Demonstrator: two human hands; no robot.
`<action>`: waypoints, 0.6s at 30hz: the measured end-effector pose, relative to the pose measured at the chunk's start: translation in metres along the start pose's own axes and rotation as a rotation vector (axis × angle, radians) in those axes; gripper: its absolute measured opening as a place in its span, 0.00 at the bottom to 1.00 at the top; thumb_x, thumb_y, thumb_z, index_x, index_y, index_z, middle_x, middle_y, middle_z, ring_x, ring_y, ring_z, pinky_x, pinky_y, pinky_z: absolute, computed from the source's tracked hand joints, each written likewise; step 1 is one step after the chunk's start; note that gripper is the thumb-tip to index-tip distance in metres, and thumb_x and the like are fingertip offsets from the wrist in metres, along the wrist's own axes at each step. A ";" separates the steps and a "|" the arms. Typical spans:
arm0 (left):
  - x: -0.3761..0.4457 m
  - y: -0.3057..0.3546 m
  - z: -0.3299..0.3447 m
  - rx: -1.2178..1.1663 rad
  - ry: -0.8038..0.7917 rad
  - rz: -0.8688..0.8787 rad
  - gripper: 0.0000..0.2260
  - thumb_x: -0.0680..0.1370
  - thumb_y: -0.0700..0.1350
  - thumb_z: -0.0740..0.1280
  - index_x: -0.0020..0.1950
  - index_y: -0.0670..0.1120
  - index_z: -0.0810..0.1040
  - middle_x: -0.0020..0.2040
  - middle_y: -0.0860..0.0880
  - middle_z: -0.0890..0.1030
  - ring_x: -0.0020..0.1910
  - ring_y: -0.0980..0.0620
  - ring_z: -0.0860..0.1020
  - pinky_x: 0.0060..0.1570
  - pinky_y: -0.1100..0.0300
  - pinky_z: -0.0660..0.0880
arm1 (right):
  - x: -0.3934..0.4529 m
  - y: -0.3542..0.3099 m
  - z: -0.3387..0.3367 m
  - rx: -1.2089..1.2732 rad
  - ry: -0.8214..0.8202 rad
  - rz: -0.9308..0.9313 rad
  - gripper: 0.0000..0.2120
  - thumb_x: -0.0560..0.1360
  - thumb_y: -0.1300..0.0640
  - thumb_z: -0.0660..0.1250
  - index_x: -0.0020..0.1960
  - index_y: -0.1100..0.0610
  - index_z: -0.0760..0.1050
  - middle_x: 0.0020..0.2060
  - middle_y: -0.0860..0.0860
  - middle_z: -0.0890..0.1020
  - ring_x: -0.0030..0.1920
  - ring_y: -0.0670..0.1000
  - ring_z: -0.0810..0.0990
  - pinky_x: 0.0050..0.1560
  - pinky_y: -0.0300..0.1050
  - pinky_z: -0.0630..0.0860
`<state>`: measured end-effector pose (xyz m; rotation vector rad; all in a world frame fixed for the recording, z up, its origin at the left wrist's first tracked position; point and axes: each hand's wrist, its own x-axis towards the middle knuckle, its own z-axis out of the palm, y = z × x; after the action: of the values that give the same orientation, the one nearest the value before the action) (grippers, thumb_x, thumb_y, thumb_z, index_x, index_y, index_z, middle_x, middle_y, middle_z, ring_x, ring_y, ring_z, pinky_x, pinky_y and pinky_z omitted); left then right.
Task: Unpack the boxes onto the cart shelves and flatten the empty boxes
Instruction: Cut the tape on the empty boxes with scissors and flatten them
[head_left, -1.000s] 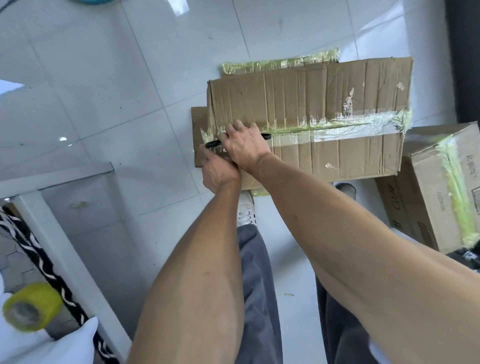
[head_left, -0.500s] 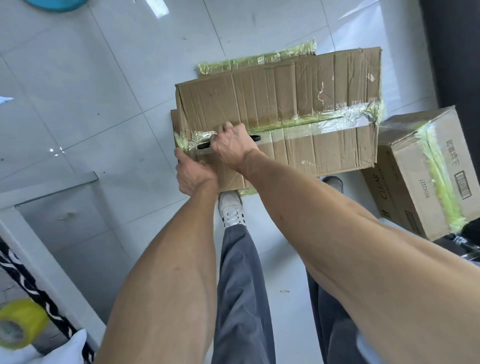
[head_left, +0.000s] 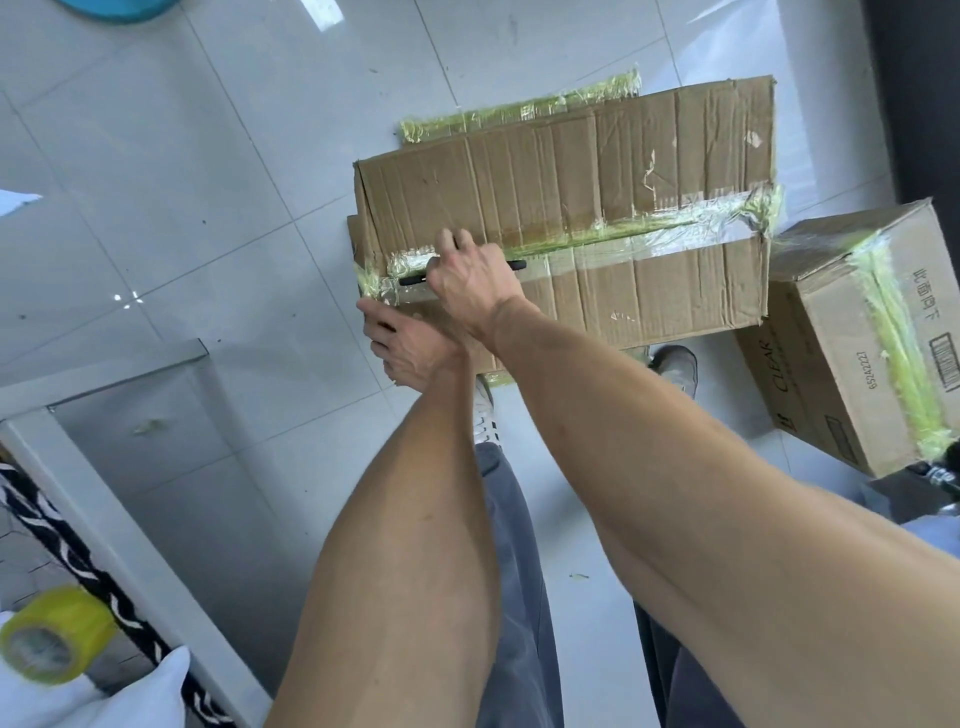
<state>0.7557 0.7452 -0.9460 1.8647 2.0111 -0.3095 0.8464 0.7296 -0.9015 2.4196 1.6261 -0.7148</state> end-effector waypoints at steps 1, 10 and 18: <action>0.001 -0.002 0.001 0.010 -0.001 0.010 0.32 0.82 0.44 0.60 0.81 0.43 0.47 0.74 0.41 0.64 0.69 0.42 0.67 0.61 0.48 0.71 | 0.000 0.004 0.000 0.007 0.000 -0.035 0.11 0.80 0.63 0.56 0.51 0.59 0.77 0.56 0.58 0.73 0.52 0.56 0.73 0.37 0.48 0.65; -0.018 -0.006 0.007 0.121 -0.036 0.125 0.27 0.84 0.44 0.55 0.80 0.41 0.48 0.80 0.38 0.49 0.79 0.41 0.51 0.69 0.48 0.61 | 0.000 0.008 0.012 0.035 0.094 -0.080 0.11 0.79 0.53 0.61 0.50 0.60 0.77 0.52 0.56 0.76 0.53 0.58 0.75 0.41 0.51 0.69; -0.018 -0.016 0.000 0.126 -0.068 0.148 0.27 0.84 0.46 0.54 0.81 0.41 0.47 0.80 0.40 0.49 0.78 0.42 0.53 0.70 0.49 0.62 | -0.008 -0.008 0.019 0.065 0.141 0.031 0.08 0.77 0.53 0.64 0.50 0.58 0.77 0.52 0.54 0.76 0.52 0.56 0.74 0.52 0.54 0.68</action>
<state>0.7411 0.7270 -0.9398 2.0377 1.8351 -0.4608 0.8312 0.7190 -0.9138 2.5887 1.6354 -0.6141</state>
